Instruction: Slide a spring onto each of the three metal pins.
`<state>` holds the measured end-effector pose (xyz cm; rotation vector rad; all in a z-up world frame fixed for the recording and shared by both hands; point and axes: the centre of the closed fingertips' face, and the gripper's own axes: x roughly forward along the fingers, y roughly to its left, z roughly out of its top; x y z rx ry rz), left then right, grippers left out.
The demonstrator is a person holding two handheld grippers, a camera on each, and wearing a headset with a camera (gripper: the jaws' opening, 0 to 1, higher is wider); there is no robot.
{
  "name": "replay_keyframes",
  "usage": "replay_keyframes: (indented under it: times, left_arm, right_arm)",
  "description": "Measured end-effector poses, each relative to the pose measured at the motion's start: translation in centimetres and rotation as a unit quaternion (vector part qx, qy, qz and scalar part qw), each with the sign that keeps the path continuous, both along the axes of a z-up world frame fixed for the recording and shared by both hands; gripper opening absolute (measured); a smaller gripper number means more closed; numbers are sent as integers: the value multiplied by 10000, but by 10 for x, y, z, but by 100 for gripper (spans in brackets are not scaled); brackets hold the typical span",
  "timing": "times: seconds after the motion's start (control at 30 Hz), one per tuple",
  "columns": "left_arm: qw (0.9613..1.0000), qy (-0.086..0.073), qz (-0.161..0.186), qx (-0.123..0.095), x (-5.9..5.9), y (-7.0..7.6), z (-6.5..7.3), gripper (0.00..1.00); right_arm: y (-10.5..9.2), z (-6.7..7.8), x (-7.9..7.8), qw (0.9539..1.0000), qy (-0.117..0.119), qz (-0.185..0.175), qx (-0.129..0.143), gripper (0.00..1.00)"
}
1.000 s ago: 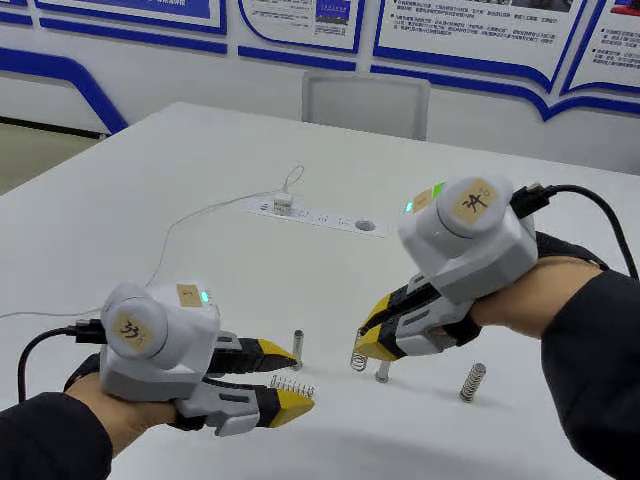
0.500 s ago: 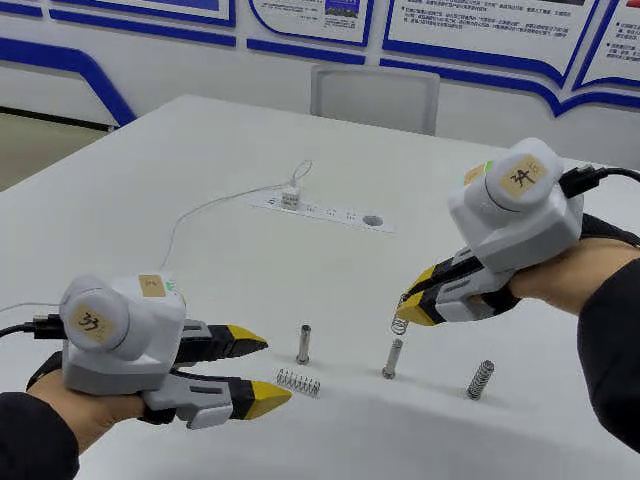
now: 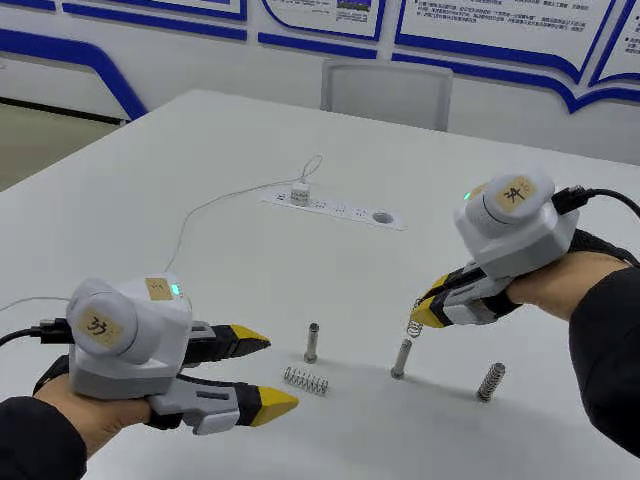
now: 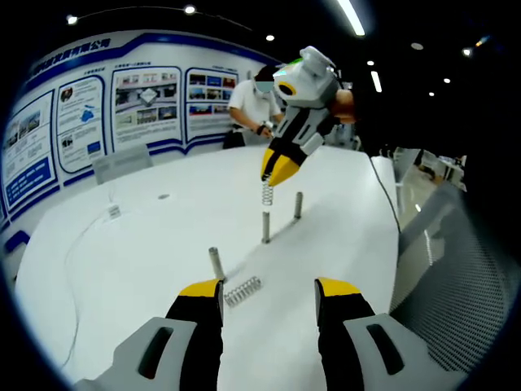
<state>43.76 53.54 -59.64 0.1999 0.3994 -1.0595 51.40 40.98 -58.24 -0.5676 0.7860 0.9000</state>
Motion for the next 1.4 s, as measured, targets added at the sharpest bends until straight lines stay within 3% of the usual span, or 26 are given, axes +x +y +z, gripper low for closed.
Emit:
replay_keyframes:
  times: [0.5,1.2,1.4]
  left_arm:
    - [10000,74,25,23,0,0,-5,46]
    - [9998,149,-19,104,-1,-1,-12,45]
    - [9998,152,-13,105,-1,-1,-13,45]
  right_arm:
    - [1,-17,2,9998,180,-16,-28,12]
    - [-2,-68,8,9989,355,-305,-96,12]
    - [0,-71,9,9988,346,-327,-104,12]
